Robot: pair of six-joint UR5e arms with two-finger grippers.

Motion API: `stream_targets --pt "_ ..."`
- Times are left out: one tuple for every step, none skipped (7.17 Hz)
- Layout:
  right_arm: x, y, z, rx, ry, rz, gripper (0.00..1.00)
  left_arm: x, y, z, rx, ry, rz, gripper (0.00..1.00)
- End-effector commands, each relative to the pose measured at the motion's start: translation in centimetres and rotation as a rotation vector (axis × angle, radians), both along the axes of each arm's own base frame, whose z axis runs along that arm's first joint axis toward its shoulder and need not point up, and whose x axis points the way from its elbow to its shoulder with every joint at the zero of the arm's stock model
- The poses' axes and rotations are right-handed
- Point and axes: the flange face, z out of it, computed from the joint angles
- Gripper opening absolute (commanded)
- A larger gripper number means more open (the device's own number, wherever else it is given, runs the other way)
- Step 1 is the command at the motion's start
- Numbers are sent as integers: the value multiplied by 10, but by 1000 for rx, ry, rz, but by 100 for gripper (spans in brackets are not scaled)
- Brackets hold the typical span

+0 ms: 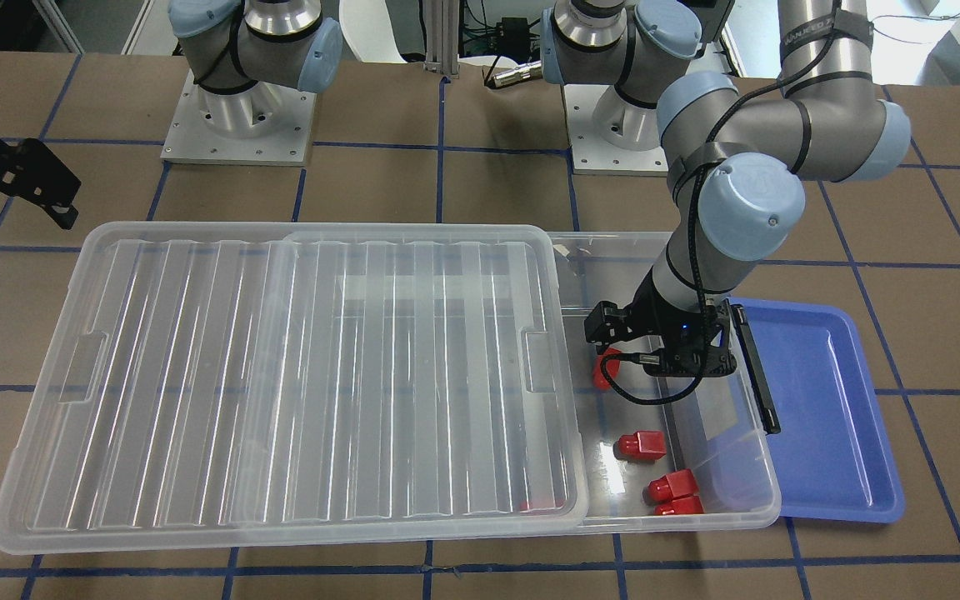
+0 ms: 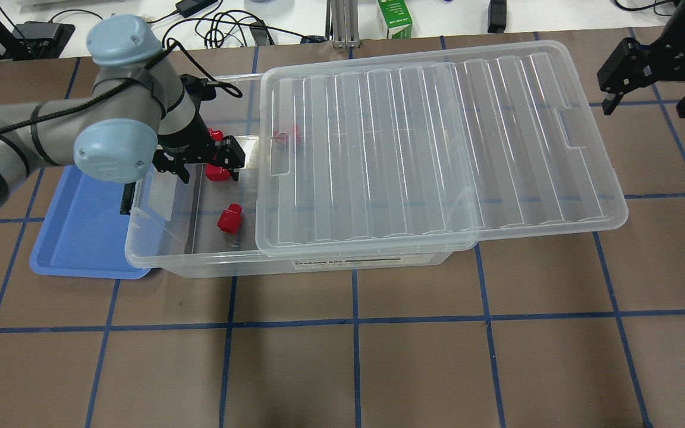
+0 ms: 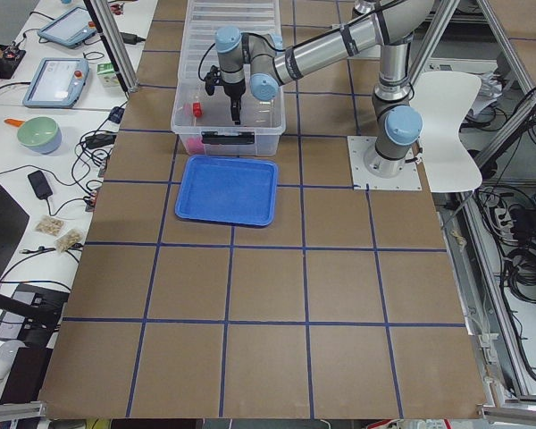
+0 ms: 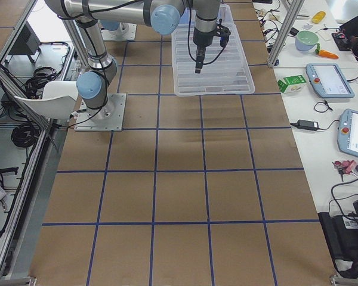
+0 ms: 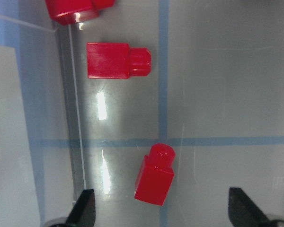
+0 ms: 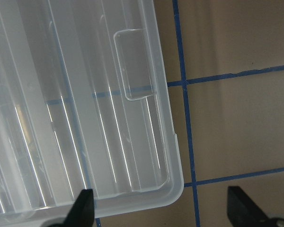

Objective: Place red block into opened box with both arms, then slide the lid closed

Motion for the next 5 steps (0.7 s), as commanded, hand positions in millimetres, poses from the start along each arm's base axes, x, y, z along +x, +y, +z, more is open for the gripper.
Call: stream_targets --pt "0 -1 -1 2 1 3 100 -4 4 85 -7 -5 -7 100" --pt "-6 -11 -21 38 -13 6 100 -5 14 114 -42 -5 -8 100" --pt "-15 -27 -46 78 -24 3 100 -6 26 138 -87 -6 -10 100" --pt "-35 -34 -47 37 -10 -24 100 -6 36 150 -96 -11 -10 100" --pt "-47 -38 -50 27 -10 -38 100 -4 41 154 -95 -18 -8 100"
